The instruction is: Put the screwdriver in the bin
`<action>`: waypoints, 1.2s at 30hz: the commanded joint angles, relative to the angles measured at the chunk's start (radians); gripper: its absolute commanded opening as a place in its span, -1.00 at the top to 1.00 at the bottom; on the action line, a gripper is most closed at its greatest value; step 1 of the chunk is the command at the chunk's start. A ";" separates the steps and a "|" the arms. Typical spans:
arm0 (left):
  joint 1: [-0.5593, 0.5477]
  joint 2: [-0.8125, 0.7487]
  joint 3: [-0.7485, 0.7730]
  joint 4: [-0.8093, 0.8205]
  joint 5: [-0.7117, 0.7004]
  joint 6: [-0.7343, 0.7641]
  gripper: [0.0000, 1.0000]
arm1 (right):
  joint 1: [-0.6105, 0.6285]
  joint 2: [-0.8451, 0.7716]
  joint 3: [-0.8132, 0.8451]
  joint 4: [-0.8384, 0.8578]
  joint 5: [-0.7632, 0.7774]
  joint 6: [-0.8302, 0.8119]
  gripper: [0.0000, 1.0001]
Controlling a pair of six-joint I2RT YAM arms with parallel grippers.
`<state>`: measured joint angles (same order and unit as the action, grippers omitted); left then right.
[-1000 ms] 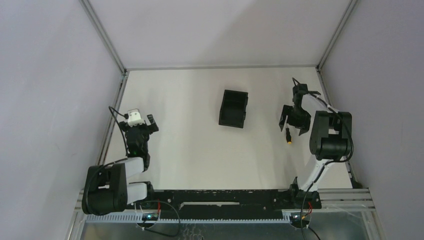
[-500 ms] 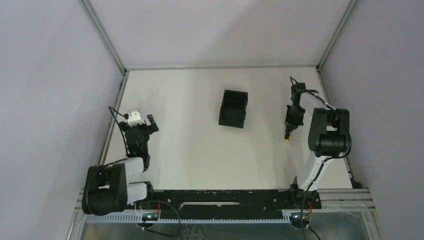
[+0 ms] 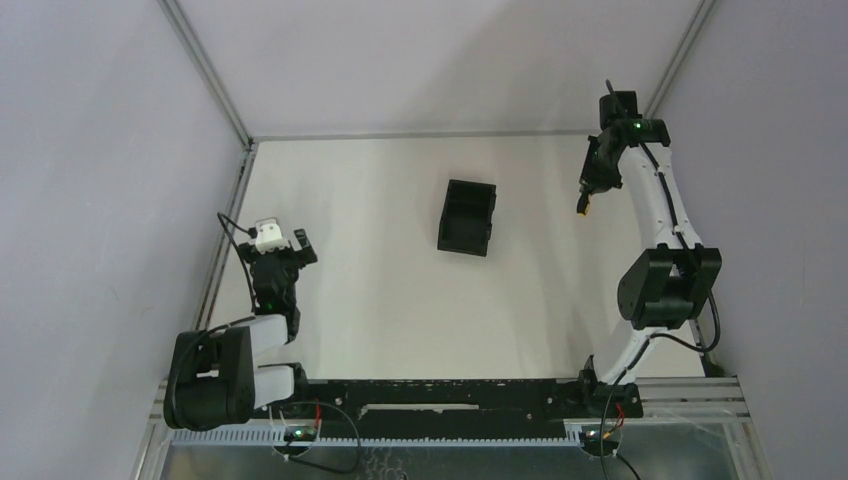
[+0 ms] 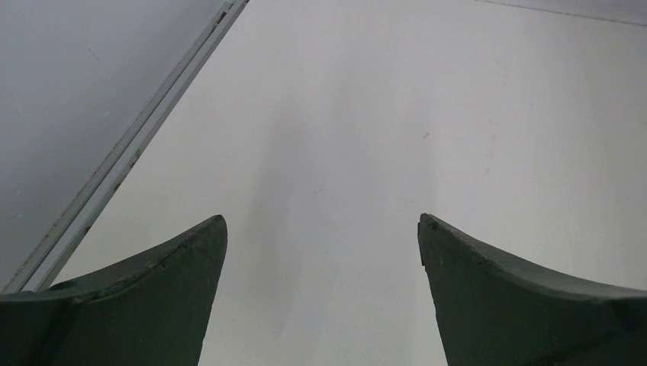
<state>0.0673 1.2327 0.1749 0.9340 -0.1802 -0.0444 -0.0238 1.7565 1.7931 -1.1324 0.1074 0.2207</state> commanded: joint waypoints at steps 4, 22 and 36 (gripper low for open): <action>-0.004 0.001 0.053 0.040 -0.003 0.015 -1.00 | 0.215 0.052 0.064 -0.014 -0.027 0.126 1.00; -0.004 0.002 0.054 0.040 -0.004 0.014 -1.00 | 0.561 0.400 0.296 0.110 -0.004 0.071 1.00; -0.004 0.002 0.054 0.040 -0.004 0.014 -1.00 | 0.565 0.436 0.172 0.197 0.056 0.048 0.13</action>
<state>0.0673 1.2327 0.1749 0.9340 -0.1806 -0.0444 0.5327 2.2570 1.9526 -0.9928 0.1257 0.2756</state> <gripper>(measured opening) 0.996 0.428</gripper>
